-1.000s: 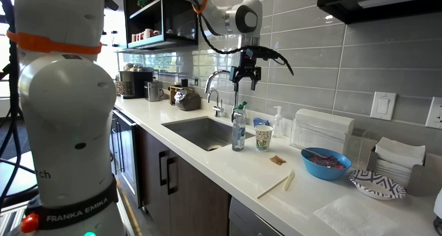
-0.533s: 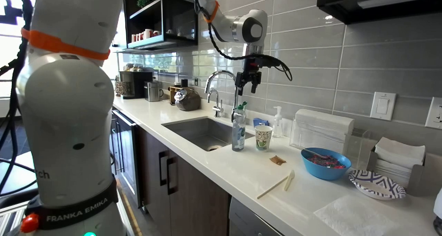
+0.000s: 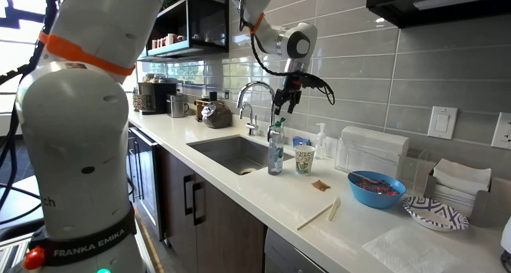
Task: Close the lid on the bottle
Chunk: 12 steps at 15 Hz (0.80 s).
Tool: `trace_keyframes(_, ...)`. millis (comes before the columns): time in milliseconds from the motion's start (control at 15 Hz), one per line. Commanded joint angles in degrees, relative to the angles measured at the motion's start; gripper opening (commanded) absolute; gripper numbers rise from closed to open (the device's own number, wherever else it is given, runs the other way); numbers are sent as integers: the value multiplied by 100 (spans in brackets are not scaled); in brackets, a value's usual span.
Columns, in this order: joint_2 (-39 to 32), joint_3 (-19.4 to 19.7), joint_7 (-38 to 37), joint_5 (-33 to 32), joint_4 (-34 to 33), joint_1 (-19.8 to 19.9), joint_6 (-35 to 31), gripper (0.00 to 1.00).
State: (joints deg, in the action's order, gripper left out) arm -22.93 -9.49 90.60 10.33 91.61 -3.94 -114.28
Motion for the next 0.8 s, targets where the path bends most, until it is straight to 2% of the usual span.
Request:
trace_keyframes(0, -331, -103, -45, 95, -464, 73, 609, 100)
trace_keyframes(200, -398, -72, -222, -10, -573, 20, 812, 100)
trace_keyframes(400, -397, -46, -370, -91, -520, -12, 605, 100)
trace_keyframes(733, -374, -47, -588, -174, -454, -48, 617, 100)
